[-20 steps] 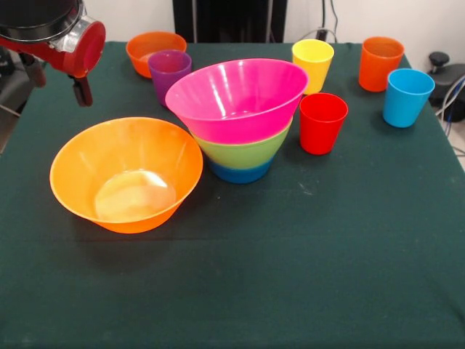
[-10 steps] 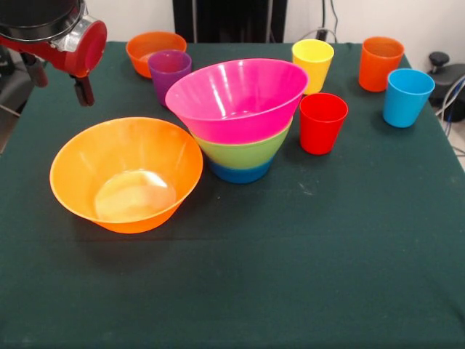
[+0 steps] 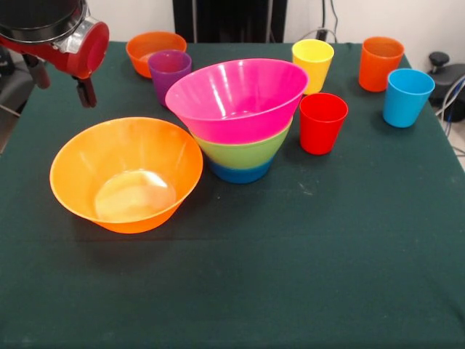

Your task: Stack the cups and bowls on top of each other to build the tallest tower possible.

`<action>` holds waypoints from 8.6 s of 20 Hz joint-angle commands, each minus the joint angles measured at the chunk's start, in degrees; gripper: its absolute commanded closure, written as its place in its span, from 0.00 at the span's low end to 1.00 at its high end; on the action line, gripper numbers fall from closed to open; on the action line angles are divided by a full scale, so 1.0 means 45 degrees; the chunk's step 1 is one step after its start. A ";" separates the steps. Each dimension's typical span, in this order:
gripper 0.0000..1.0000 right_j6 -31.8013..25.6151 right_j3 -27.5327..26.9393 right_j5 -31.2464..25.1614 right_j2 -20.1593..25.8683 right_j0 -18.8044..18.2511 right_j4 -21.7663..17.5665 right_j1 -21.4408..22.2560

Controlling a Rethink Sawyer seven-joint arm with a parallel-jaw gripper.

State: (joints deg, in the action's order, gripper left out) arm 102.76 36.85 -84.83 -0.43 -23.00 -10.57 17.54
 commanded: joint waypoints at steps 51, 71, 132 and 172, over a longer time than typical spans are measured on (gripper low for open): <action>0.00 -0.1893 -0.0082 0.0649 0.0937 0.0457 0.0237 -0.1471; 0.00 -0.2629 0.0990 0.2400 0.1263 -0.0081 -0.0155 -0.1558; 0.00 -0.2772 0.2457 0.2467 0.1361 -0.0506 -0.0157 -0.0590; 0.00 -0.1737 0.3247 0.4988 0.1458 -0.0268 -0.0188 -0.1298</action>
State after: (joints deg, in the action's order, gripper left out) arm 102.76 43.94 -66.12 0.44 -25.66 -9.58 14.19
